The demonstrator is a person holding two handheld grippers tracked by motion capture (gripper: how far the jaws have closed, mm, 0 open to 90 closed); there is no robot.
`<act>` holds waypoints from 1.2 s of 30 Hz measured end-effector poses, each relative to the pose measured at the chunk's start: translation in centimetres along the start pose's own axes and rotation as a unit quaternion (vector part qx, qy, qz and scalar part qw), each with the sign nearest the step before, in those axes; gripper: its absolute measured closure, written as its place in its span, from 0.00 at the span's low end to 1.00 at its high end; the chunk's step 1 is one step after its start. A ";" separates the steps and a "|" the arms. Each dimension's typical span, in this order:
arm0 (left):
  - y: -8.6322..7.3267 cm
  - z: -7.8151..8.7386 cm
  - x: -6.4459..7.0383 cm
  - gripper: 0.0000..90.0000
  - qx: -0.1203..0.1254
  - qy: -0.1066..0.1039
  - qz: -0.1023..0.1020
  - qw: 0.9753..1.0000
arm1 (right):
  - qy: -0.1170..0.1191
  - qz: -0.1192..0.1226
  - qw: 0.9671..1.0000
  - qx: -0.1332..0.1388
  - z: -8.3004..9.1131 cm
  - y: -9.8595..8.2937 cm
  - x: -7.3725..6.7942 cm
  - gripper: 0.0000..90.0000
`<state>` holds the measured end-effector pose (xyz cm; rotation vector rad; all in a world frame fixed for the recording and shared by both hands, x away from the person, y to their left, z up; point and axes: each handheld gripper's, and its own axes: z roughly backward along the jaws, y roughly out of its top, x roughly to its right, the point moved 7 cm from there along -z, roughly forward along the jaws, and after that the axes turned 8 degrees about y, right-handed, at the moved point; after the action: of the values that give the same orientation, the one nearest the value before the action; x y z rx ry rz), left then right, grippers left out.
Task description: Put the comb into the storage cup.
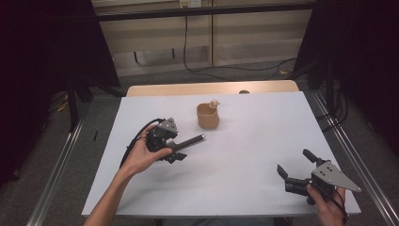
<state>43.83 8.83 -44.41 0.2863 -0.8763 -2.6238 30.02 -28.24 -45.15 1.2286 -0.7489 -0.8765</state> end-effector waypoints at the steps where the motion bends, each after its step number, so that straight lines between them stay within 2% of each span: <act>1: 0.1 -0.3 -0.4 0.09 0.003 0.004 0.008 1.000 | 0.000 0.000 1.000 0.000 0.0 0.0 0.0 0.00; 4: 0.2 -0.7 -0.8 0.09 0.003 0.002 0.013 1.000 | 0.000 0.000 1.000 0.002 0.0 0.0 0.0 0.00; 8: 0.4 -1.3 -1.3 0.09 -0.012 0.003 0.013 1.000 | -0.001 0.001 1.000 0.001 0.1 0.0 0.0 0.00; 9: 0.6 -1.5 -1.5 0.09 -0.023 0.006 -0.004 1.000 | -0.001 0.001 1.000 0.002 0.0 0.0 0.0 0.00; 16: 1.3 -2.5 -1.7 0.09 -0.051 0.008 -0.012 0.999 | 0.000 0.001 1.000 0.001 0.1 0.0 0.0 0.00; 20: 1.2 -3.2 -1.7 0.09 -0.082 0.002 -0.025 0.996 | 0.001 0.000 1.000 0.001 0.1 0.0 0.0 0.00; 21: 1.1 -3.3 -1.9 0.11 -0.093 -0.002 -0.034 0.995 | 0.001 0.000 1.000 0.001 0.1 0.0 0.0 0.00; 22: 1.1 -3.5 -1.9 0.11 -0.092 0.001 -0.028 0.995 | 0.001 0.000 1.000 0.001 0.1 0.0 0.0 0.00; 28: 1.1 -4.1 -2.5 0.17 -0.109 -0.004 -0.029 0.994 | 0.002 0.003 1.000 0.000 0.1 0.0 0.0 0.00; 29: 1.2 -4.2 -2.4 0.19 -0.106 -0.002 -0.019 0.994 | 0.003 0.002 1.000 0.001 0.1 0.0 0.0 0.00; 31: 1.0 -4.3 -2.6 0.23 -0.119 -0.008 -0.032 0.992 | 0.002 0.002 1.000 0.001 0.1 0.0 0.0 0.00; 33: 1.0 -4.3 -2.7 0.28 -0.121 -0.006 -0.033 0.992 | 0.002 0.002 1.000 0.001 0.1 0.0 0.0 0.00; 36: 0.7 -4.5 -2.8 0.30 -0.127 -0.006 -0.033 0.991 | 0.003 0.003 1.000 0.001 0.1 0.0 0.0 0.00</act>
<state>47.99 6.97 -47.31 0.2359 -0.5345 -2.7634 29.94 -28.26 -45.11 1.2299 -0.7491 -0.8680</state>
